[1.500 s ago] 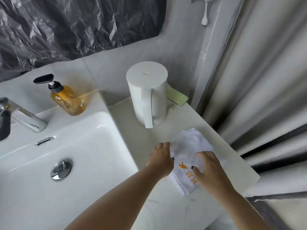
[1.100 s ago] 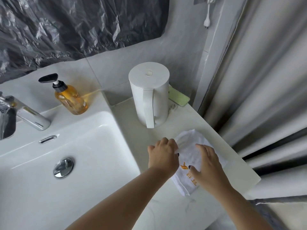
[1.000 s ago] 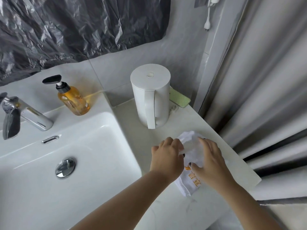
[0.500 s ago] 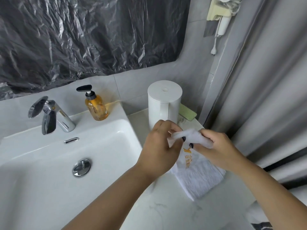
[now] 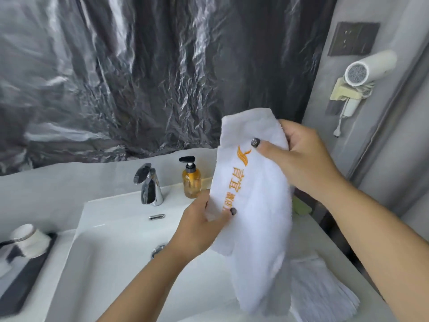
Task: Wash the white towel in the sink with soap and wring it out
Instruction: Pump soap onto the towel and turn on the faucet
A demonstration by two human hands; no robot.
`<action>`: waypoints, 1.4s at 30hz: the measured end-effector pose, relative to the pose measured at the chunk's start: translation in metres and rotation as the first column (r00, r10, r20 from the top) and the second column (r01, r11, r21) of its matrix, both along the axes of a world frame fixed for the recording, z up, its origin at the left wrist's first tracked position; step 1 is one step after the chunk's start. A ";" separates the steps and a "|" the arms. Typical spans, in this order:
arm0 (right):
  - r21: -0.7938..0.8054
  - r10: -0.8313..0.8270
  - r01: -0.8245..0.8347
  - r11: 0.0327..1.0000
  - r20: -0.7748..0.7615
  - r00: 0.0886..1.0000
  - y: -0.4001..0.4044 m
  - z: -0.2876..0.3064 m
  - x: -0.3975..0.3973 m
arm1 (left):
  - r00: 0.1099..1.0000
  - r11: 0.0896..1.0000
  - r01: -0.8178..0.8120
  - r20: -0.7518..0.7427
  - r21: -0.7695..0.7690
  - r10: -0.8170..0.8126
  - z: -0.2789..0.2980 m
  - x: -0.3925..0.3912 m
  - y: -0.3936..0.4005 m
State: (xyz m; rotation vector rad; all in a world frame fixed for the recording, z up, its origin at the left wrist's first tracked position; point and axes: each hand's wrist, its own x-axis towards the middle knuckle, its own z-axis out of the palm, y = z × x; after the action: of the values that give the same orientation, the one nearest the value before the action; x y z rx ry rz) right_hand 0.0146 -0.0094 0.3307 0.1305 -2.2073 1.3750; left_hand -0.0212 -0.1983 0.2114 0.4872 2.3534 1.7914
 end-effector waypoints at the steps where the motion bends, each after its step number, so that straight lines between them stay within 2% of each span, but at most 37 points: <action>1: 0.025 0.024 -0.023 0.999 -0.024 0.999 -0.012 0.010 -0.005 | 0.999 0.999 -0.030 -0.014 0.012 0.030 0.004 -0.001 -0.011; 6: 0.097 0.113 -0.101 0.990 -0.131 0.985 -0.067 0.053 -0.027 | 0.971 0.979 -0.186 -0.139 0.082 0.196 0.035 -0.013 -0.070; 9: 0.037 0.136 -0.132 0.991 -0.153 0.979 -0.090 0.066 -0.036 | 0.908 0.938 -0.325 -0.237 0.123 0.345 0.052 -0.021 -0.103; 12: -0.007 0.137 -0.140 0.990 -0.139 0.981 -0.102 0.057 -0.046 | 0.889 0.911 -0.358 -0.224 0.204 0.399 0.058 -0.020 -0.131; 18: -0.057 0.181 -0.178 0.982 0.070 0.981 -0.116 -0.034 -0.060 | 0.856 0.871 -0.476 -0.160 0.124 0.491 0.002 -0.002 -0.168; 24: -0.072 0.067 -0.047 0.996 0.321 0.945 -0.131 -0.164 -0.062 | 0.847 0.850 -0.525 -0.132 -0.052 0.515 -0.093 0.002 -0.180; 28: -0.064 -0.009 0.039 0.997 0.410 0.912 -0.136 -0.232 -0.055 | 0.841 0.833 -0.539 -0.137 -0.124 0.524 -0.143 0.011 -0.175; 34: -0.040 0.012 0.006 0.999 0.452 0.892 -0.147 -0.297 -0.036 | 0.879 0.863 -0.473 -0.031 -0.179 0.475 -0.192 0.018 -0.180; 42: 0.117 0.149 -0.191 0.975 0.293 0.944 -0.158 -0.316 -0.009 | 0.915 0.861 -0.402 -0.178 -0.312 0.363 -0.209 0.025 -0.184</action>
State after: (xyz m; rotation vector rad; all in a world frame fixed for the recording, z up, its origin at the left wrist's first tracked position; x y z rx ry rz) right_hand 0.0060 -0.1674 0.0143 0.1916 -2.5883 1.3961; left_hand 0.0039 -0.3825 0.0027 0.0708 2.9308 1.4536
